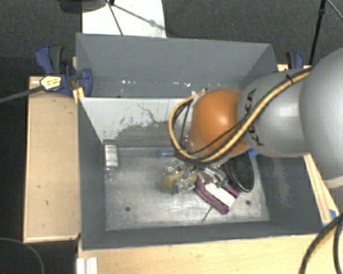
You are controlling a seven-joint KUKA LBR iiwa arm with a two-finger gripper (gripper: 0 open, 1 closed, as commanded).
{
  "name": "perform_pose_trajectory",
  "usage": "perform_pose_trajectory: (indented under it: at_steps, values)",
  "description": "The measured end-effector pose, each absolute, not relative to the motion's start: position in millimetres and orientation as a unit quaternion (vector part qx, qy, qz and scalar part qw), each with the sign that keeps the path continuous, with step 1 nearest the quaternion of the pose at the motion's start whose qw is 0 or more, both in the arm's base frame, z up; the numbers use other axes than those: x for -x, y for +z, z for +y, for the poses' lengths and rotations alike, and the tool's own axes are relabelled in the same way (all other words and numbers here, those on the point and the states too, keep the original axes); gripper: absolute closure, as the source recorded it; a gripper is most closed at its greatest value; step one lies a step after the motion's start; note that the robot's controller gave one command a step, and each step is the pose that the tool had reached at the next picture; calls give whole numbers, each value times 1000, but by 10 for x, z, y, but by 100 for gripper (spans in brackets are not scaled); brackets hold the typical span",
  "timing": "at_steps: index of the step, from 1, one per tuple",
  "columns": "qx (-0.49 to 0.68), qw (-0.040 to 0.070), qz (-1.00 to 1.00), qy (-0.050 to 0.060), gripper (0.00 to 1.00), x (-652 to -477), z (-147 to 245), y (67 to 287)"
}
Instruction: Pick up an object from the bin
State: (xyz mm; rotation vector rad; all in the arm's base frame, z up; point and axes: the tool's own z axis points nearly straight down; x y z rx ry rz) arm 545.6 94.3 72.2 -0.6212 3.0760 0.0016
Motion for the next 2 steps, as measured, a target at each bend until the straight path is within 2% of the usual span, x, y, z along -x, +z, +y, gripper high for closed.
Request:
perform_pose_trajectory:
  at_steps: [1,2]
  values:
    - [245,5,970,-1,100,-5417,660,1939]
    - [470,5,883,-2,100,-5764,724,3425]
